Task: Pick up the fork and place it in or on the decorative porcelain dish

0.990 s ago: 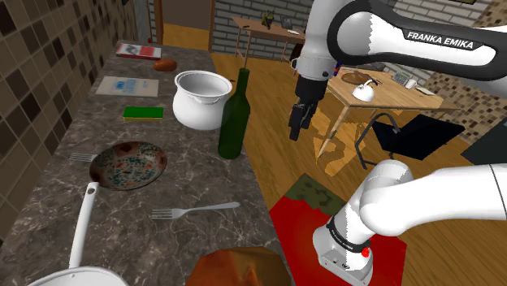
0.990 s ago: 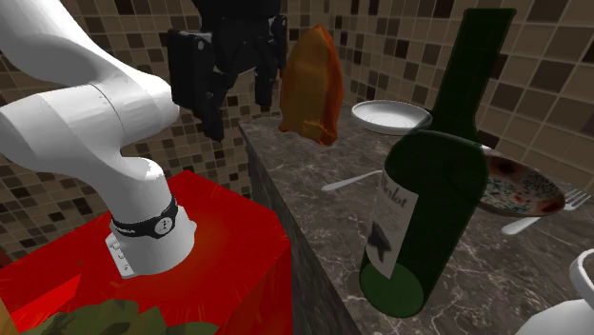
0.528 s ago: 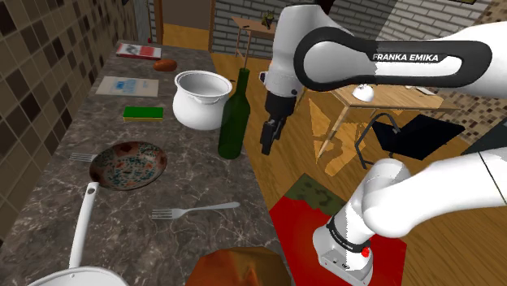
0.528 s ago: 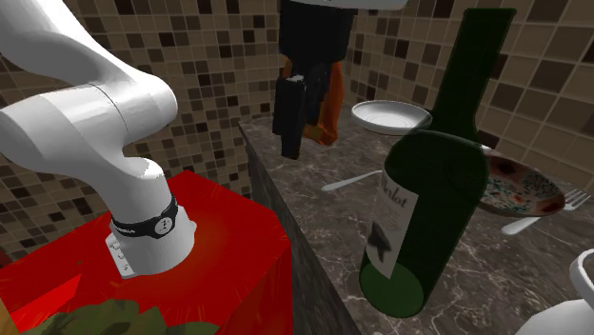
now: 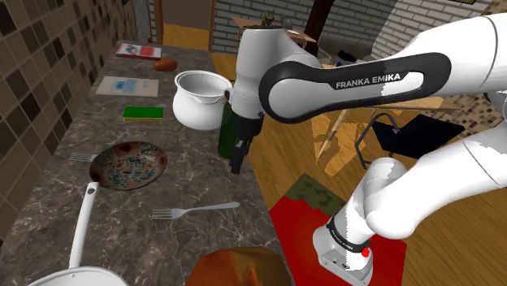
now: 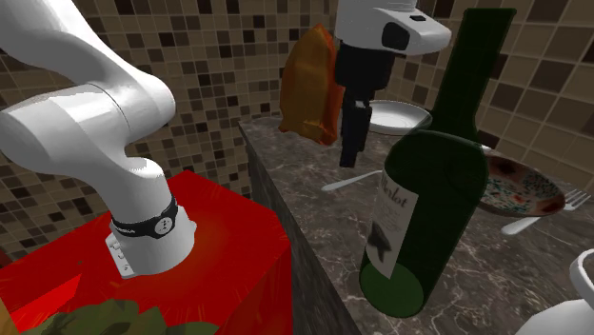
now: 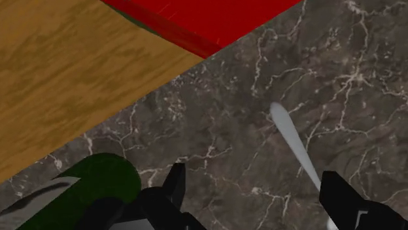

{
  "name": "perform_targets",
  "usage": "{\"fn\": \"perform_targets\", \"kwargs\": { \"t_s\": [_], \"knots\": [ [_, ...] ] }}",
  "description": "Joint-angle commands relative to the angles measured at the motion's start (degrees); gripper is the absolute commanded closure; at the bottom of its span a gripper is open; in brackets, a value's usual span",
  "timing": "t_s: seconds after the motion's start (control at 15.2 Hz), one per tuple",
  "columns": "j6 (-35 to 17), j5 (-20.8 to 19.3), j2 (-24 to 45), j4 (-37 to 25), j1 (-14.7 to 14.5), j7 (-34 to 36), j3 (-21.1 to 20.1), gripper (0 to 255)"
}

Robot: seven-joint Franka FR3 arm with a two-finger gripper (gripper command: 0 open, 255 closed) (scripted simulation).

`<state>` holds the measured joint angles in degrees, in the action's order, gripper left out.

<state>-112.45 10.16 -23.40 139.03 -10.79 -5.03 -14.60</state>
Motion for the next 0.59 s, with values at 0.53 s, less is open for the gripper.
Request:
{"fn": "perform_targets", "kwargs": {
  "t_s": [0.53],
  "knots": [
    [-14.03,-4.53,16.88,-7.26,-4.16,1.78,-8.2,0]
  ]
}}
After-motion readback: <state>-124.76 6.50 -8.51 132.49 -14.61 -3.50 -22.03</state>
